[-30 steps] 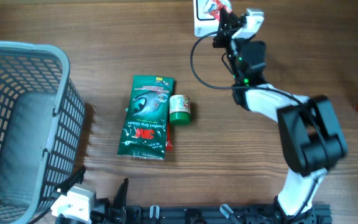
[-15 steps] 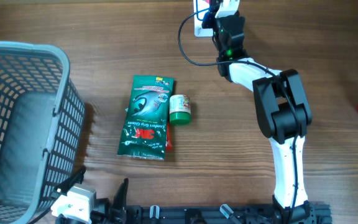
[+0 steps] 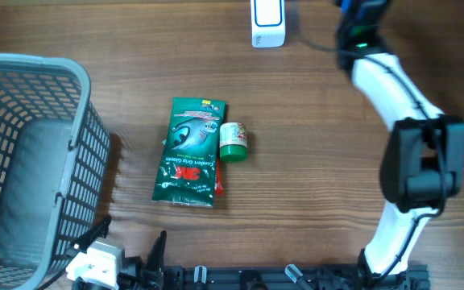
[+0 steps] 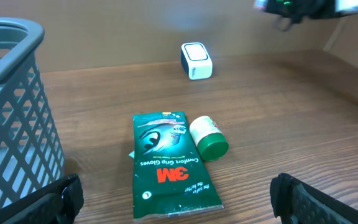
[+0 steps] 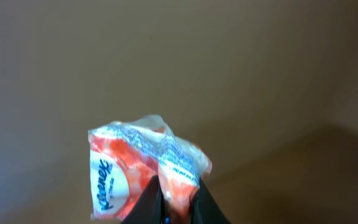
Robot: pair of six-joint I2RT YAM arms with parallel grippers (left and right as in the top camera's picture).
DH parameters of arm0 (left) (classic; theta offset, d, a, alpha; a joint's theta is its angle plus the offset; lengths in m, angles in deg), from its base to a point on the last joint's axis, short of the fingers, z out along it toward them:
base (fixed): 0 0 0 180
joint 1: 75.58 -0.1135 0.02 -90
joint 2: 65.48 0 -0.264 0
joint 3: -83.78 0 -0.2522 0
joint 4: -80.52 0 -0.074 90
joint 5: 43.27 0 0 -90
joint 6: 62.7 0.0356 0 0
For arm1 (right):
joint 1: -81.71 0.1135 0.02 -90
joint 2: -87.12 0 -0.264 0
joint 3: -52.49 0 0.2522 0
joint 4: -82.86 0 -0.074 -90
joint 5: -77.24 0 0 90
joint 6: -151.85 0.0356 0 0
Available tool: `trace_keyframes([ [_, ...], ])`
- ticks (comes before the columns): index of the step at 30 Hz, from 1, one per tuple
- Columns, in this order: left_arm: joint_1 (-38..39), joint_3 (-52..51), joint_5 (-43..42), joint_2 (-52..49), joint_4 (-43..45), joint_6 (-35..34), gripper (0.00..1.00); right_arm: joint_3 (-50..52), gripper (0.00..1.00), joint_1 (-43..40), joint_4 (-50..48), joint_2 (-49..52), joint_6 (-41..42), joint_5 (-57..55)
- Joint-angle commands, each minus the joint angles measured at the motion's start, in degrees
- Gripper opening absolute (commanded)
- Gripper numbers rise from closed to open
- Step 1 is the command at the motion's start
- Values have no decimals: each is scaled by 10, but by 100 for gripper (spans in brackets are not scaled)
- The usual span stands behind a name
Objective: Scan the item barcode
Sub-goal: 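Move tissue pack to the right side and drop it, then reach right gripper over the green-lidded jar and grasp it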
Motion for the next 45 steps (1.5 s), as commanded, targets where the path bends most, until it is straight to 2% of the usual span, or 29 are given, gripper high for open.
trace_keyframes([
  [1,2,-2,-9,4,2,9,100,6,4,-89,140,8,36,-92],
  [5,2,-2,-9,4,2,9,100,11,4,-172,308,12,228,-78],
  [9,2,-2,-9,4,2,9,100,25,9,-216,339,12,245,-6],
  [13,2,-2,-9,4,2,9,100,26,8,-236,404,12,256,-7],
  [14,2,-2,-9,4,2,9,100,26,15,-239,410,12,256,-6],
  [15,2,-2,-9,4,2,9,100,26,42,-240,412,12,255,-6],
  [16,2,-2,-9,4,2,9,100,26,77,-240,416,12,250,-6],
  [17,2,-2,-9,4,2,9,100,26,100,-239,423,10,249,-6],
  [23,2,-2,-9,4,2,9,100,26,100,-228,471,-46,249,-1],
  [26,2,-2,-9,4,2,9,100,26,100,-205,500,-130,249,91],
  [29,2,-2,-9,4,2,9,100,26,100,-170,549,-209,249,316],
  [32,2,-2,-9,4,2,9,100,26,100,-129,577,-238,249,559],
  [35,2,-2,-9,4,2,9,100,26,100,-75,607,-233,211,702],
  [38,2,-2,-9,4,2,9,100,26,100,8,642,-223,144,709],
  [39,2,-2,-9,4,2,9,100,26,100,59,654,-215,111,683],
  [45,2,-2,-9,4,2,9,100,26,100,218,696,-169,116,508],
])
